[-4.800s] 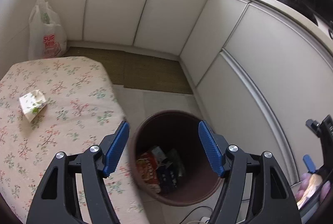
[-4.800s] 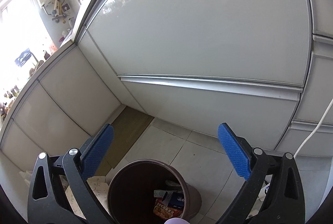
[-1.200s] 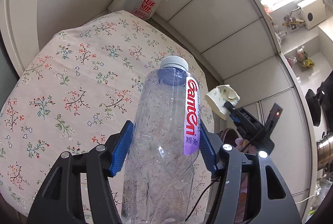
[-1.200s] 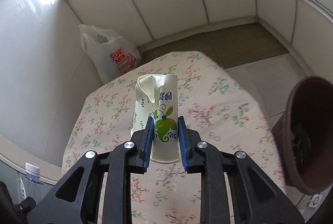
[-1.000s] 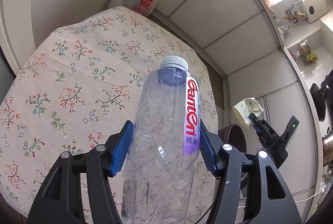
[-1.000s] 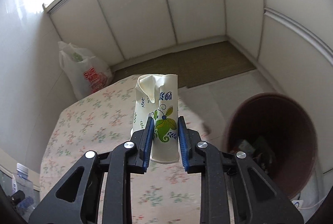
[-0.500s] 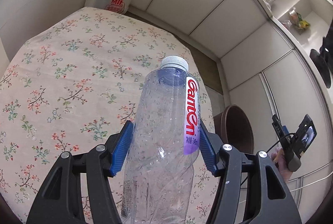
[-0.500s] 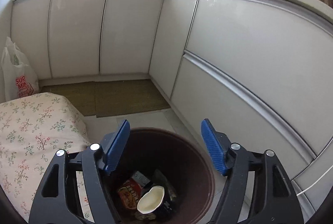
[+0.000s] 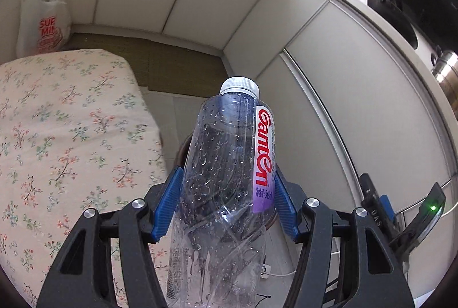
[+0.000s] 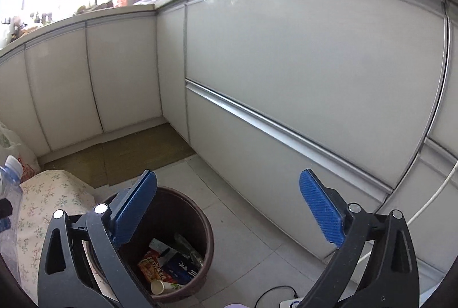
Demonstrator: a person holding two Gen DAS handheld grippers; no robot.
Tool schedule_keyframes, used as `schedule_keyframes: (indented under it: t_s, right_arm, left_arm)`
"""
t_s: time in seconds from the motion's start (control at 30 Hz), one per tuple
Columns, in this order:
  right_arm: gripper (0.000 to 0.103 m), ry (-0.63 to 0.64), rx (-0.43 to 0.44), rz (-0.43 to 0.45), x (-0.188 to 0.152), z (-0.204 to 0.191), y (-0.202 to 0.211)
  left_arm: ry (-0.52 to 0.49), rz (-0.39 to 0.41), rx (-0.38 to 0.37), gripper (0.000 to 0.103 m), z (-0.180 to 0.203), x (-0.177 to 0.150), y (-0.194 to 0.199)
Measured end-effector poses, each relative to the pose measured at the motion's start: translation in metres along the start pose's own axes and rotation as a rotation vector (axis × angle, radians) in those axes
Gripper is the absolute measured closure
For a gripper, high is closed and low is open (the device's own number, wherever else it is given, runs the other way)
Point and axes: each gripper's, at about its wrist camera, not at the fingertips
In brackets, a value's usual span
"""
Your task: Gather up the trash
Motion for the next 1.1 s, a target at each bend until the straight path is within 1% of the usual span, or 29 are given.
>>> schedule_keyframes:
  t_s: [0.1, 0.23, 0.3, 0.37, 0.43, 0.47, 0.53, 0.6, 0.7, 0.9, 1.03, 1.1]
  right_arm:
    - [0.007, -0.050, -0.032, -0.016, -0.001, 0.019, -0.013]
    - [0.007, -0.052, -0.063, -0.003, 0.000, 0.028, -0.021]
    - [0.007, -0.047, -0.071, -0.002, 0.000, 0.031, -0.023]
    - [0.007, -0.054, -0.069, -0.004, 0.000, 0.033, -0.024]
    - [0.007, -0.065, -0.065, -0.008, 0.000, 0.036, -0.024]
    - [0.007, -0.069, -0.064, -0.008, 0.000, 0.035, -0.023]
    - [0.007, -0.078, -0.052, -0.015, 0.000, 0.036, -0.023]
    - [0.007, -0.081, -0.045, -0.018, 0.000, 0.034, -0.022]
    - [0.007, -0.087, -0.037, -0.017, 0.000, 0.033, -0.019]
    - [0.007, -0.078, -0.005, -0.008, 0.001, 0.020, -0.013]
    - [0.007, -0.063, 0.039, 0.013, 0.002, 0.006, -0.001]
    - [0.007, -0.055, 0.076, 0.029, 0.003, -0.003, 0.008]
  left_arm:
    - [-0.033, -0.025, 0.006, 0.043, 0.032, 0.013, -0.026]
    - [-0.072, -0.040, 0.031, 0.043, 0.067, 0.020, -0.055]
    - [-0.080, -0.064, 0.038, 0.042, 0.080, 0.022, -0.070]
    - [-0.074, -0.065, 0.076, 0.041, 0.085, 0.022, -0.079]
    - [-0.071, -0.052, 0.110, 0.036, 0.087, 0.023, -0.084]
    - [-0.065, -0.046, 0.120, 0.033, 0.086, 0.024, -0.085]
    - [-0.045, -0.046, 0.117, 0.031, 0.083, 0.026, -0.086]
    - [-0.036, -0.044, 0.117, 0.030, 0.080, 0.025, -0.083]
    - [-0.060, -0.039, 0.136, 0.030, 0.080, 0.020, -0.078]
    - [-0.086, -0.021, 0.191, 0.027, 0.058, -0.003, -0.052]
    - [-0.125, 0.034, 0.249, 0.023, 0.044, -0.011, -0.019]
    - [-0.162, 0.099, 0.287, 0.021, 0.040, -0.016, 0.007]
Point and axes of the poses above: each gripper's, at about its wrist camera, not at the fingertips, and y roughly against the way its jaws point, z to its right, x to its top, and after that the axes turned 8 degrees about z, right-handed
